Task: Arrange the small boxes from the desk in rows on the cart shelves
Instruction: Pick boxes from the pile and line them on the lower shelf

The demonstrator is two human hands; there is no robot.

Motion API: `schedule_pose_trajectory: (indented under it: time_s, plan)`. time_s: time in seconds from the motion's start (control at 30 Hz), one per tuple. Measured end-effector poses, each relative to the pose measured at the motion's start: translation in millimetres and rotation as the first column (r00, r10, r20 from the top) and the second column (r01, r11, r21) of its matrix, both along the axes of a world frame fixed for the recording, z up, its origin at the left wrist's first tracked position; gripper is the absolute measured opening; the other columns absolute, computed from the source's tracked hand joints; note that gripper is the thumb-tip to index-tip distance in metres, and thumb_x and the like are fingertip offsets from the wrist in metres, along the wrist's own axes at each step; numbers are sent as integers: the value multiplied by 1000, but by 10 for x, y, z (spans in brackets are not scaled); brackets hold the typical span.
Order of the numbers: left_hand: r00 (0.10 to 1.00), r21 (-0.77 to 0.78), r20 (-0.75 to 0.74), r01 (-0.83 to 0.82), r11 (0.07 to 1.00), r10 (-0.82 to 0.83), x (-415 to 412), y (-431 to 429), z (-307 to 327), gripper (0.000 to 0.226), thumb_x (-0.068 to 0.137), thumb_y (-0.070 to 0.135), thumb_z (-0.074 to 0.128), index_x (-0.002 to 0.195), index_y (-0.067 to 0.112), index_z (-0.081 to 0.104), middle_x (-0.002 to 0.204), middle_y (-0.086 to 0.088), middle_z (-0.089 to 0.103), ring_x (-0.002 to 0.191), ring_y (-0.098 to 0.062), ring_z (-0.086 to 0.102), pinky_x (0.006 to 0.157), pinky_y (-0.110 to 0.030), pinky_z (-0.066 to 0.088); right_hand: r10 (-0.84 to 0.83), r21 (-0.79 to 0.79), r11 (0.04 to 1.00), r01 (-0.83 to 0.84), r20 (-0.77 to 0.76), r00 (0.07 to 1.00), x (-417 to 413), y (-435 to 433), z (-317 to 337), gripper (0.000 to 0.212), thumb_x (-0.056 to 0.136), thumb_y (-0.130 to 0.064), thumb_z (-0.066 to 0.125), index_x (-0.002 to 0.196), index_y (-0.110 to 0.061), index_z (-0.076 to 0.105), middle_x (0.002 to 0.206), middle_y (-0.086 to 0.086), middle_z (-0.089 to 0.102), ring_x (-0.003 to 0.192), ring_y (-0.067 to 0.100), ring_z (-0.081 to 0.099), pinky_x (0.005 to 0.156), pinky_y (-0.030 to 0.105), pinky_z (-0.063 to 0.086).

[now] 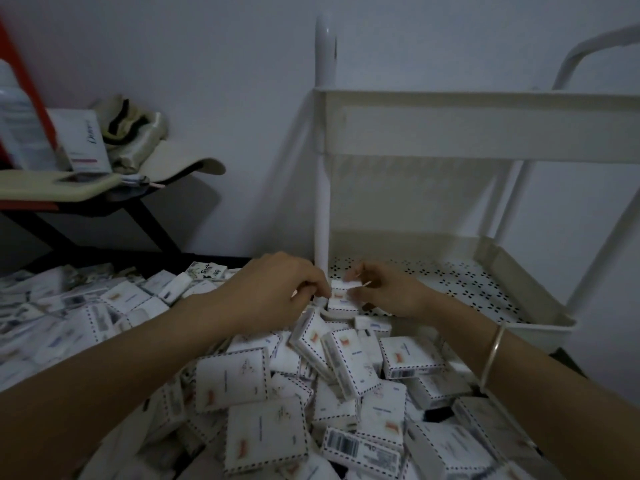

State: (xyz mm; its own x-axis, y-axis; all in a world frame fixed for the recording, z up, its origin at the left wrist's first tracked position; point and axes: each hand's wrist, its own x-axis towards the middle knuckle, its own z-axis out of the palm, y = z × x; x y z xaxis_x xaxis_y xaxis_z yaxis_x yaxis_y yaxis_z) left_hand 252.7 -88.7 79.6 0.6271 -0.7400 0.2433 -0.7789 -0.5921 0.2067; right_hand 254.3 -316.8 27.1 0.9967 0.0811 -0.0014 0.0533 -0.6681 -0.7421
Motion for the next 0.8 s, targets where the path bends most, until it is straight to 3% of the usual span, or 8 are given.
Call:
schedule_pose_trajectory:
  time_s: [0.07, 0.17, 0.27, 0.4, 0.5, 0.57, 0.67, 0.8]
  plan:
    - [1000, 10, -5, -7, 1000, 7, -31, 15, -7, 25, 96, 20, 53, 107, 35, 71, 108, 20, 67, 88, 3, 61, 83, -27, 54, -8, -16, 1000, 7, -32, 999, 5, 13, -65, 15, 94, -23, 60, 109, -21, 58, 108, 0, 65, 93, 15, 64, 87, 32, 54]
    - [1000, 1, -23, -12, 1000, 12, -78, 46, 1, 25, 96, 20, 53, 107, 34, 70, 107, 20, 68, 88, 5, 60, 84, -24, 52, -20, 11, 1000, 21, -49, 999, -38, 40, -78, 16, 98, -25, 53, 112, -19, 57, 101, -1, 66, 88, 13, 62, 73, 17, 51]
    - [999, 6, -52, -10, 1000, 11, -113, 79, 7, 24, 96, 23, 53, 110, 35, 68, 108, 21, 68, 91, 6, 60, 84, -19, 50, -24, -32, 999, 23, -54, 998, -100, 52, -46, 26, 101, -31, 46, 124, -21, 53, 112, -4, 62, 96, 10, 59, 63, 7, 44]
    - [992, 18, -130, -1, 1000, 3, -167, 113, -17, 23, 96, 33, 54, 116, 34, 65, 109, 22, 65, 98, 8, 58, 89, -22, 50, -99, -199, 970, 139, 200, 975, -278, 8, 5, 31, 99, -30, 50, 129, -25, 53, 134, -8, 51, 123, 13, 48, 98, 26, 40]
    - [981, 47, -191, 23, 999, -14, -177, 152, -15, 31, 91, 47, 58, 121, 38, 60, 114, 23, 62, 105, 10, 55, 92, -20, 46, -90, -239, 954, 180, 343, 935, -524, -27, 131, 27, 98, -24, 53, 124, -25, 57, 130, -9, 52, 117, 11, 51, 100, 35, 45]
    - [975, 130, -222, 35, 991, -5, -172, 175, -14, 44, 85, 57, 60, 126, 42, 55, 122, 24, 57, 110, 9, 50, 91, -16, 39, -24, -263, 958, 117, 334, 942, -698, -17, 191, 25, 97, -22, 54, 121, -28, 59, 124, -16, 51, 113, 6, 49, 99, 35, 47]
    - [982, 168, -188, 33, 985, -1, -179, 180, -55, 51, 78, 60, 67, 125, 44, 55, 119, 25, 55, 108, 7, 49, 89, -18, 39, 137, -354, 935, -37, 261, 956, -913, 76, 193, 33, 95, -31, 56, 128, -34, 53, 135, -16, 46, 129, 6, 33, 108, 37, 36]
    - [983, 81, -183, 23, 996, -8, -211, 180, -84, 48, 72, 52, 77, 117, 43, 60, 108, 27, 58, 100, 9, 51, 87, -19, 43, 253, -474, 863, -176, 104, 962, -1047, 202, 119, 62, 94, -49, 52, 148, -39, 25, 157, -12, 20, 144, 8, -1, 118, 38, 15]
